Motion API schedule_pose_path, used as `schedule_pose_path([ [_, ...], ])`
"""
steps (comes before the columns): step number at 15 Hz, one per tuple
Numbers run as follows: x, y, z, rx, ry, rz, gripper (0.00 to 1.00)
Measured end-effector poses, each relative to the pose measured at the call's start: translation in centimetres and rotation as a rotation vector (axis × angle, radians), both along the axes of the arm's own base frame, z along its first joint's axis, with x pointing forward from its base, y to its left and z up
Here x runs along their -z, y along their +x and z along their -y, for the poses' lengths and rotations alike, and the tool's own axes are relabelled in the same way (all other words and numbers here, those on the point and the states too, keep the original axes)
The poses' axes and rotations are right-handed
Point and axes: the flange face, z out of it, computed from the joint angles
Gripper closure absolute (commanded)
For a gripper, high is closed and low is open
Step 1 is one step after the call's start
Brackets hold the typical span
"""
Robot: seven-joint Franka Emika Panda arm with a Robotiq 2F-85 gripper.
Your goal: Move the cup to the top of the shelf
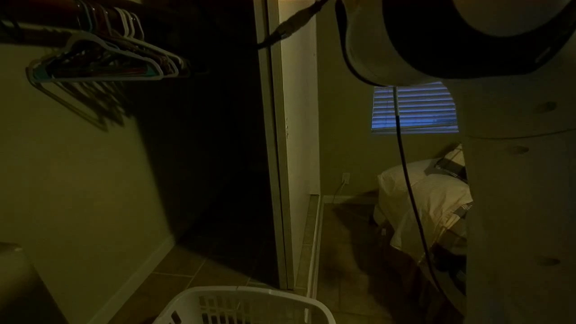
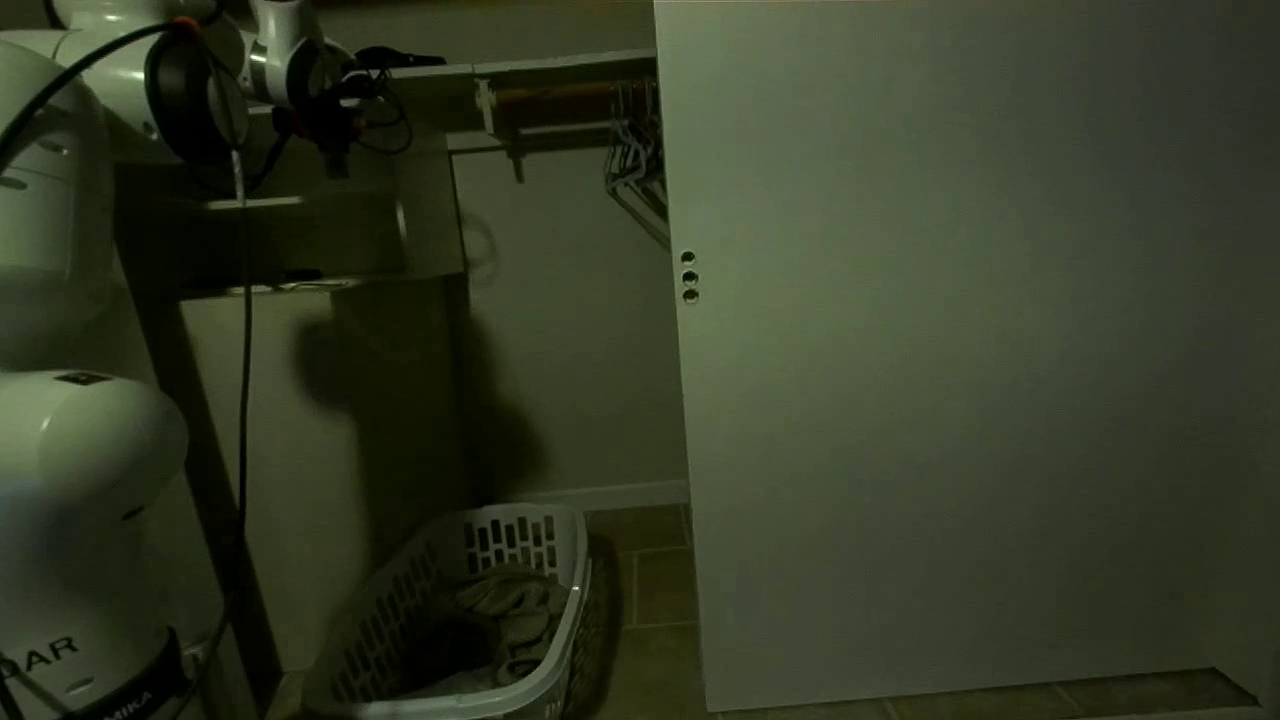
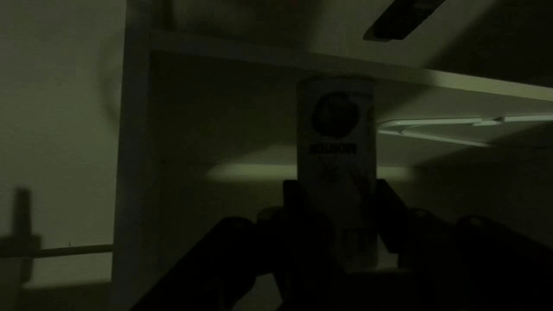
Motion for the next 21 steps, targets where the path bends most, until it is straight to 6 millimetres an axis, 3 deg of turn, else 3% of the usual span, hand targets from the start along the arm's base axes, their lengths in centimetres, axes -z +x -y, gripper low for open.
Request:
schedule_pose_path([
  [12, -0.4, -5.5, 3.0, 0.047, 0.092, 0.153, 0.81],
  [21, -4.1, -9.1, 4.4, 0.020, 0.165, 0.310, 0.81],
])
